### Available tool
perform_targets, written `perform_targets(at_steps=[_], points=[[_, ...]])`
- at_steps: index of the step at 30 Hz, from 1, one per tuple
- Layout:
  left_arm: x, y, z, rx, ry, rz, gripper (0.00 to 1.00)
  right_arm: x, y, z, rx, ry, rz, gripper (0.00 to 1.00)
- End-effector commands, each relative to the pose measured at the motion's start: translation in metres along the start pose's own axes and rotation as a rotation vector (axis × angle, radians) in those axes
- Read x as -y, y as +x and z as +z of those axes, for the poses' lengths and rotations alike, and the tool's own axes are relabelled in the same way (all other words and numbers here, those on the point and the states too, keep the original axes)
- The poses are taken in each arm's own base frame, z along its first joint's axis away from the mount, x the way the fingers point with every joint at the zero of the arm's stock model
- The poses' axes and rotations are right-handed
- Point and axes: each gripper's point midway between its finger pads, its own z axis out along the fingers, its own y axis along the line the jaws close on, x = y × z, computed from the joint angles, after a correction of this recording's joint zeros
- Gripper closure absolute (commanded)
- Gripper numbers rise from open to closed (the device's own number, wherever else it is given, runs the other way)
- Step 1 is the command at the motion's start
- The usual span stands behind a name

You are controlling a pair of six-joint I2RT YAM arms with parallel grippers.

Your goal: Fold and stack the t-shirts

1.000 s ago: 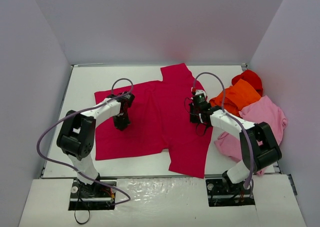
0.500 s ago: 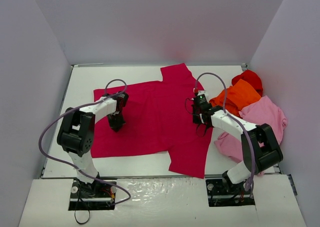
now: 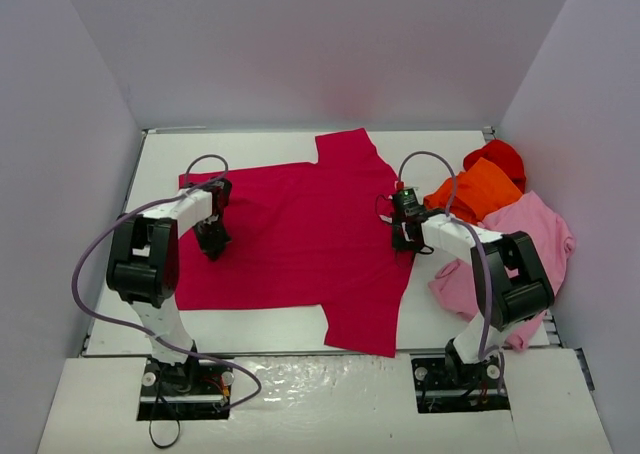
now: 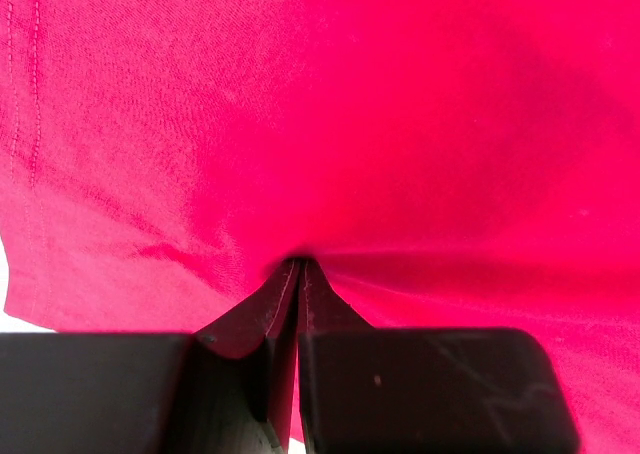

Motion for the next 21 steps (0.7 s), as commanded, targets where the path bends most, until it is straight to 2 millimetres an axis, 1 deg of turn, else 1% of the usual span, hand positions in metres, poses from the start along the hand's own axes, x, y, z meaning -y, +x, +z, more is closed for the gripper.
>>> perform_targets(at_steps=[1,3,4,5,7,8,9,10,11,12,13,14,15,16,18,19,21], points=[[0.001,-0.014,0.001,0.073,0.032,-0.007,1.0,-0.003,-0.04,-0.031,0.159,-0.022,0.034,1.0],[0.008,-0.02,-0.008,0.127,0.102,-0.004,0.98,-0.006,-0.057,-0.052,0.249,-0.052,0.057,1.0],[0.011,-0.022,-0.014,0.155,0.138,-0.011,0.88,-0.01,-0.064,-0.064,0.288,-0.082,0.068,1.0],[0.013,-0.024,-0.02,0.184,0.169,-0.019,0.75,-0.014,-0.071,-0.076,0.327,-0.114,0.08,1.0],[0.006,-0.031,-0.039,0.246,0.179,-0.045,0.34,-0.018,-0.083,-0.105,0.409,-0.168,0.103,0.95],[0.004,-0.031,-0.045,0.253,0.184,-0.05,0.22,-0.021,-0.084,-0.114,0.427,-0.193,0.109,0.83],[0.0,-0.037,-0.058,0.293,0.19,-0.068,0.05,-0.025,-0.087,-0.131,0.467,-0.236,0.116,0.63],[-0.001,-0.037,-0.066,0.307,0.204,-0.072,0.03,-0.031,-0.082,-0.139,0.469,-0.269,0.121,0.56],[0.0,-0.035,-0.074,0.317,0.225,-0.07,0.03,-0.038,-0.074,-0.143,0.448,-0.298,0.119,0.44],[0.001,-0.033,-0.082,0.324,0.252,-0.064,0.03,-0.045,-0.062,-0.144,0.41,-0.324,0.113,0.3],[0.003,-0.029,-0.087,0.322,0.272,-0.056,0.03,-0.052,-0.051,-0.144,0.369,-0.347,0.104,0.23],[0.005,-0.021,-0.089,0.311,0.286,-0.038,0.03,-0.071,-0.034,-0.146,0.314,-0.4,0.085,0.21],[0.008,-0.01,-0.092,0.293,0.299,-0.02,0.03,-0.093,-0.012,-0.149,0.249,-0.468,0.064,0.21],[0.009,0.001,-0.093,0.27,0.311,-0.006,0.03,-0.11,0.011,-0.15,0.185,-0.52,0.049,0.22],[0.008,0.02,-0.091,0.222,0.318,0.008,0.03,-0.123,0.053,-0.143,0.094,-0.537,0.034,0.25],[0.002,0.029,-0.088,0.199,0.293,0.009,0.03,-0.126,0.07,-0.143,0.065,-0.537,0.025,0.28],[-0.014,0.041,-0.085,0.194,0.215,0.014,0.03,-0.127,0.103,-0.141,0.002,-0.534,0.025,0.31]])
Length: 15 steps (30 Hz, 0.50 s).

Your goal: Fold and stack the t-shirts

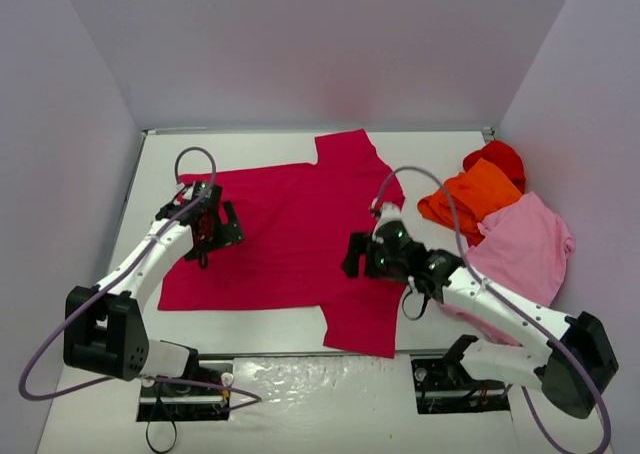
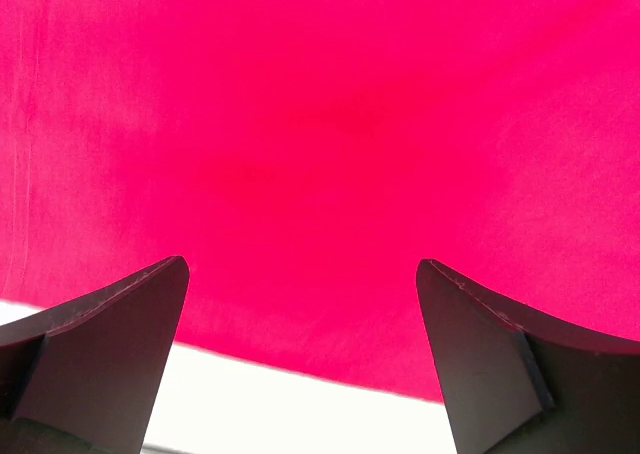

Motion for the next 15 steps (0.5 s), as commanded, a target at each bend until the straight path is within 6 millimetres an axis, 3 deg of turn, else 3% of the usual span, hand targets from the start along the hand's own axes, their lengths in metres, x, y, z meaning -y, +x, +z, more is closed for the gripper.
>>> perform_targets(at_steps=[1,7,11,15], points=[[-0.019,0.033,-0.019,-0.063,-0.099,0.026,0.03,-0.01,0.083,-0.009,-0.198,-0.009,0.124,0.31],[-0.021,0.039,-0.033,-0.085,-0.111,0.0,0.03,-0.012,0.132,-0.041,-0.291,-0.042,0.175,0.35],[-0.033,0.042,-0.029,-0.083,-0.164,-0.007,0.03,-0.007,0.143,-0.049,-0.297,0.022,0.052,0.35],[-0.037,0.043,-0.023,-0.098,-0.189,-0.037,0.03,-0.019,0.146,-0.042,-0.329,0.032,-0.075,0.35]])
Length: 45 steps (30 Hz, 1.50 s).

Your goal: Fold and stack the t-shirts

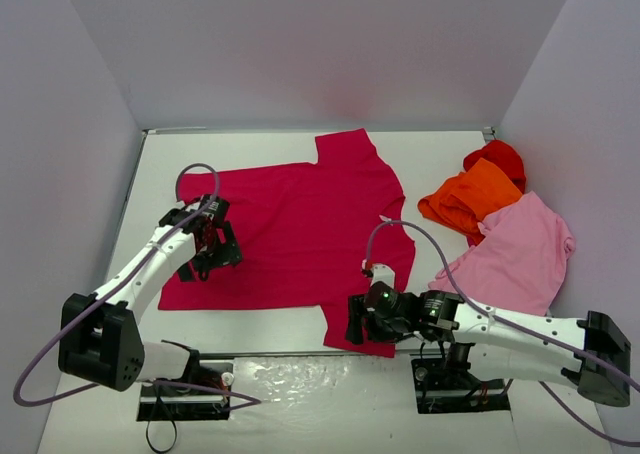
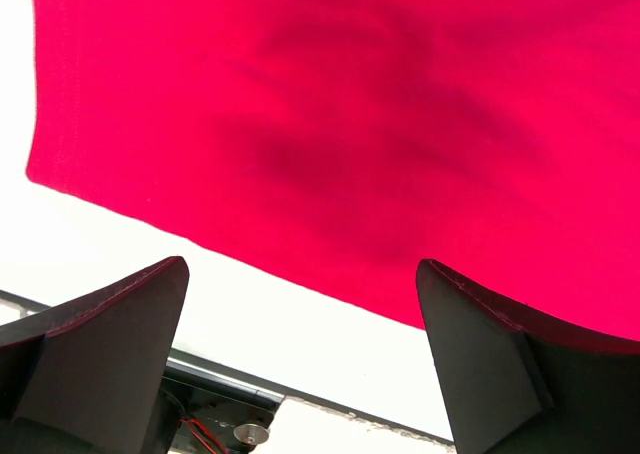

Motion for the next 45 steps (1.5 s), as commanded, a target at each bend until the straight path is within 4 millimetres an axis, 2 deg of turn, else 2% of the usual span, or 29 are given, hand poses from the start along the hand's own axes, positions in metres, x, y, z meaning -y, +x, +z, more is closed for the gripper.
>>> perform_targets(at_steps=[1,5,11,15,20,25,29,32,35,42,45], points=[[-0.007,-0.009,-0.002,0.023,-0.039,-0.065,0.03,-0.011,-0.011,0.006,0.011,0.073,-0.099,0.35],[-0.011,-0.011,0.003,0.025,-0.082,-0.084,0.03,0.004,-0.004,0.024,-0.046,0.211,-0.184,0.35],[-0.022,-0.02,0.002,0.046,-0.153,-0.092,0.03,0.005,-0.015,0.03,-0.054,0.295,-0.257,0.36],[-0.027,-0.027,0.003,0.042,-0.2,-0.09,0.03,0.018,-0.006,0.031,-0.095,0.366,-0.3,0.36],[-0.028,-0.028,0.015,0.009,-0.252,-0.067,0.03,0.034,0.013,0.032,-0.145,0.411,-0.314,0.36],[-0.035,-0.034,0.025,-0.001,-0.348,-0.038,0.03,0.039,0.025,0.033,-0.159,0.424,-0.312,0.37],[-0.035,-0.022,0.037,-0.07,-0.371,-0.009,0.03,0.042,0.024,0.035,-0.14,0.443,-0.31,0.39],[-0.046,-0.011,0.035,-0.096,-0.424,0.008,0.03,0.041,0.019,0.036,-0.112,0.445,-0.311,0.42],[-0.047,-0.009,0.03,-0.089,-0.43,0.0,0.03,0.037,0.014,0.039,-0.097,0.436,-0.326,0.44],[-0.042,0.006,0.034,-0.118,-0.405,0.002,0.03,0.041,0.022,0.049,-0.128,0.438,-0.346,0.45],[-0.041,0.013,0.039,-0.132,-0.402,0.008,0.03,0.041,0.033,0.054,-0.149,0.399,-0.313,0.45]])
